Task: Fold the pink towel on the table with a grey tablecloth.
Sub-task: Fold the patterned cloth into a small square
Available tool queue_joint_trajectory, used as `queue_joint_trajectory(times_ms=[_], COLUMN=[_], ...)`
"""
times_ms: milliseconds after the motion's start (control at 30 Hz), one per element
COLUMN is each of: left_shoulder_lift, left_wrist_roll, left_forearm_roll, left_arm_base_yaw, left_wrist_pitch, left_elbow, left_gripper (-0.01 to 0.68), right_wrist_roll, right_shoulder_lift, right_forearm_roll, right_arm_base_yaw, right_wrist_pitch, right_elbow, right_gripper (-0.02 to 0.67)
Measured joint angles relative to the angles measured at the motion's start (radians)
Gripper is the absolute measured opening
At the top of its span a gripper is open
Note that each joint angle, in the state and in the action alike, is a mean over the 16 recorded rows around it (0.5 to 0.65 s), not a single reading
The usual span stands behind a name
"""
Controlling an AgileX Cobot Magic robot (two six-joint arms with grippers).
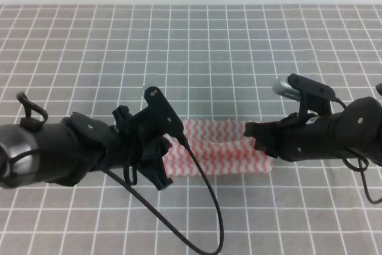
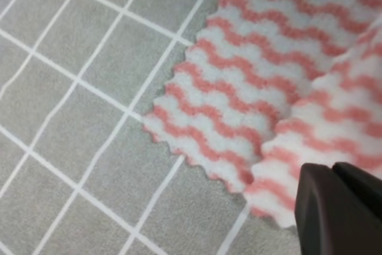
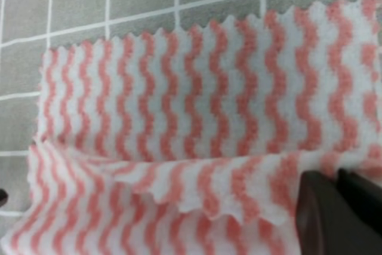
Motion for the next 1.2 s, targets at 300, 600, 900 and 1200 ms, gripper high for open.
queue_joint_trajectory(times_ms=[300,600,900,1200], left_shoulder_lift=[0.013,0.001,-0.006,-0.004], left_wrist_roll=[-0.001,-0.002,-0.001,-0.033], left_forearm_roll=[-0.02,-0.079,-0.12,-0.132], left_arm_base_yaw=[0.0,0.001,0.035,0.119], left_wrist_pitch=[-0.041,-0.07,-0.032,0.138], left_elbow=[-0.012,-0.053,-0.081,-0.082], left_gripper=[-0.002,-0.002,-0.001,0.008], right_wrist_roll=[-0.001,-0.006,-0.015,-0.028], right_shoulder_lift=[0.011,0.01,0.01,0.011], right_forearm_roll=[0.0,-0.001,-0.002,-0.009], right_arm_base_yaw=[-0.01,-0.011,-0.011,-0.012], right_wrist_pitch=[0.0,0.0,0.001,0.013], right_elbow=[0.0,0.0,-0.017,-0.05], right_gripper=[-0.015,-0.015,-0.015,-0.015])
